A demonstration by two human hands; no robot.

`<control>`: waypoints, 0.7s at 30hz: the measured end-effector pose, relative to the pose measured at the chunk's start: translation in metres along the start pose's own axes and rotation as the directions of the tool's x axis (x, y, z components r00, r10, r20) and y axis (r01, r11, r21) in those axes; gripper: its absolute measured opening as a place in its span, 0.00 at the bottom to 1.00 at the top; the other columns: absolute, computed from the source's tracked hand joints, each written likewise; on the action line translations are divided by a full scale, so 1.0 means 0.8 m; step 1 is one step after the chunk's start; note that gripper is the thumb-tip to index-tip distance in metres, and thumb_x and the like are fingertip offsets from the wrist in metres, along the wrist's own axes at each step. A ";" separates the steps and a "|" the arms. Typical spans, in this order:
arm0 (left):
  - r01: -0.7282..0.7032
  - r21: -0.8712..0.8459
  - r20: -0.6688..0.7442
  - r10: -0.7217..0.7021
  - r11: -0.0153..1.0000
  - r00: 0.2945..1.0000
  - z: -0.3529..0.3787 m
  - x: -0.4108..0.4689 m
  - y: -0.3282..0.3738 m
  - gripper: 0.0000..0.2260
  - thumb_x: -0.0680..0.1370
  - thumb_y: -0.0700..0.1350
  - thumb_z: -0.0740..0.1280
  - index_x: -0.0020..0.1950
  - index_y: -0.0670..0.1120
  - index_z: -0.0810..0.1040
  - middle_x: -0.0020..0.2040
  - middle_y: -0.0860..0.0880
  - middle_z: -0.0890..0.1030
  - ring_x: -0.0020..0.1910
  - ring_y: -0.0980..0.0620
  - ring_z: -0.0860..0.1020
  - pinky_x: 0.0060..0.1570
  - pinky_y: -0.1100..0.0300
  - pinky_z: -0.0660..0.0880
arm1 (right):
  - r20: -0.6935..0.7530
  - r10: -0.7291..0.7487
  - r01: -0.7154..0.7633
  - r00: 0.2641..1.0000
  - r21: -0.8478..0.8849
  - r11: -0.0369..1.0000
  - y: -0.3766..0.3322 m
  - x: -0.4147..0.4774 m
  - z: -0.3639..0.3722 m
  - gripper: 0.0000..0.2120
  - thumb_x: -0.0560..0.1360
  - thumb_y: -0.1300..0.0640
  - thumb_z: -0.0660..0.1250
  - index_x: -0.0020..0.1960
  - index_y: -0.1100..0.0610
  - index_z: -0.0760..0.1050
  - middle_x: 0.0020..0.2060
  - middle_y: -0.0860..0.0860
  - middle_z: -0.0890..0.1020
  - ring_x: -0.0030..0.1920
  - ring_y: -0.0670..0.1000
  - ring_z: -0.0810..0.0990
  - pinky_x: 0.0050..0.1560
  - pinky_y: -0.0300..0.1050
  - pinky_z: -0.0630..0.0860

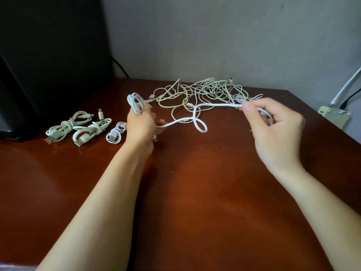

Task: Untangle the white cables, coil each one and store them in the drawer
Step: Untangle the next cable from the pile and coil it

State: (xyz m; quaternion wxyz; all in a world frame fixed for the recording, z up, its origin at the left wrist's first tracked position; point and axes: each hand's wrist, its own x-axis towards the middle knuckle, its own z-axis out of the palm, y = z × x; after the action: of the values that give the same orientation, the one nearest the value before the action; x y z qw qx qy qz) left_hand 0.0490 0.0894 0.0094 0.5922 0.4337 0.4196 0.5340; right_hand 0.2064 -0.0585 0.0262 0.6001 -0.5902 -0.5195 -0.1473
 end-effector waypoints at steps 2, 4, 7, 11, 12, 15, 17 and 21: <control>0.141 -0.228 0.093 -0.123 0.963 0.988 0.003 -0.006 0.008 0.12 0.84 0.40 0.54 0.41 0.46 0.68 0.31 0.50 0.66 0.22 0.57 0.68 0.26 0.64 0.74 | -0.010 -0.084 0.080 0.996 -0.212 0.974 0.011 0.001 -0.002 0.09 0.76 0.56 0.67 0.39 0.57 0.80 0.24 0.52 0.66 0.31 0.46 0.64 0.34 0.37 0.61; 0.214 -0.335 0.147 -0.174 0.918 0.974 0.003 -0.010 0.014 0.12 0.83 0.39 0.54 0.41 0.45 0.68 0.29 0.50 0.64 0.19 0.58 0.65 0.21 0.68 0.68 | 0.022 -0.121 0.122 0.992 -0.336 0.934 0.019 0.003 -0.003 0.08 0.75 0.56 0.68 0.39 0.57 0.81 0.26 0.50 0.69 0.33 0.47 0.67 0.36 0.39 0.61; 0.270 -0.395 0.212 -0.199 0.878 0.957 0.003 -0.013 0.017 0.10 0.83 0.38 0.55 0.43 0.44 0.70 0.29 0.50 0.64 0.19 0.58 0.63 0.20 0.69 0.66 | 0.102 -0.061 0.101 0.993 -0.450 0.887 0.023 0.003 -0.002 0.05 0.74 0.56 0.68 0.41 0.55 0.82 0.32 0.48 0.73 0.39 0.53 0.72 0.38 0.41 0.61; 0.270 -0.308 0.287 -0.181 0.912 0.941 0.009 -0.021 0.014 0.08 0.83 0.39 0.57 0.46 0.44 0.72 0.31 0.50 0.63 0.21 0.58 0.63 0.21 0.68 0.67 | 0.267 0.047 0.100 0.962 -0.508 0.856 0.028 -0.001 0.001 0.04 0.73 0.60 0.69 0.45 0.55 0.82 0.41 0.49 0.76 0.48 0.56 0.74 0.48 0.45 0.65; 0.262 -0.291 0.312 -0.168 0.920 0.935 0.011 -0.024 0.014 0.08 0.83 0.39 0.57 0.46 0.45 0.72 0.31 0.50 0.63 0.21 0.58 0.63 0.22 0.68 0.67 | 0.312 0.050 0.123 0.949 -0.511 0.851 0.028 -0.002 0.002 0.05 0.74 0.60 0.68 0.47 0.55 0.82 0.42 0.51 0.77 0.48 0.57 0.74 0.51 0.46 0.66; 0.234 -0.246 0.370 -0.132 0.941 0.920 0.015 -0.031 0.015 0.08 0.83 0.40 0.57 0.46 0.45 0.73 0.31 0.51 0.63 0.23 0.58 0.62 0.22 0.68 0.66 | 0.435 0.013 0.228 0.900 -0.496 0.838 0.025 -0.007 0.006 0.14 0.73 0.63 0.66 0.57 0.54 0.79 0.42 0.51 0.78 0.46 0.57 0.75 0.52 0.52 0.72; 0.229 -0.219 0.387 -0.131 0.949 0.913 0.016 -0.033 0.016 0.08 0.83 0.40 0.57 0.46 0.45 0.73 0.31 0.51 0.64 0.22 0.59 0.63 0.22 0.68 0.66 | 0.519 0.005 0.272 0.855 -0.457 0.847 0.020 -0.009 0.008 0.23 0.73 0.65 0.65 0.66 0.51 0.73 0.44 0.50 0.77 0.47 0.55 0.74 0.52 0.53 0.72; 0.243 -0.160 0.389 -0.166 0.957 0.906 0.017 -0.035 0.014 0.10 0.83 0.41 0.56 0.46 0.44 0.74 0.31 0.51 0.64 0.22 0.59 0.63 0.21 0.68 0.66 | 0.646 -0.087 0.383 0.758 -0.333 0.862 0.013 -0.014 0.009 0.36 0.71 0.72 0.63 0.74 0.46 0.63 0.53 0.48 0.75 0.50 0.52 0.73 0.53 0.39 0.66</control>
State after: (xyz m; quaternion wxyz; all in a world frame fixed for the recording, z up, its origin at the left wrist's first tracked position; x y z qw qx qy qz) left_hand 0.0572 0.0611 0.0249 0.7551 0.4171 0.2862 0.4172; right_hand 0.2068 -0.0541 0.0096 0.2237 -0.6546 -0.7084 -0.1399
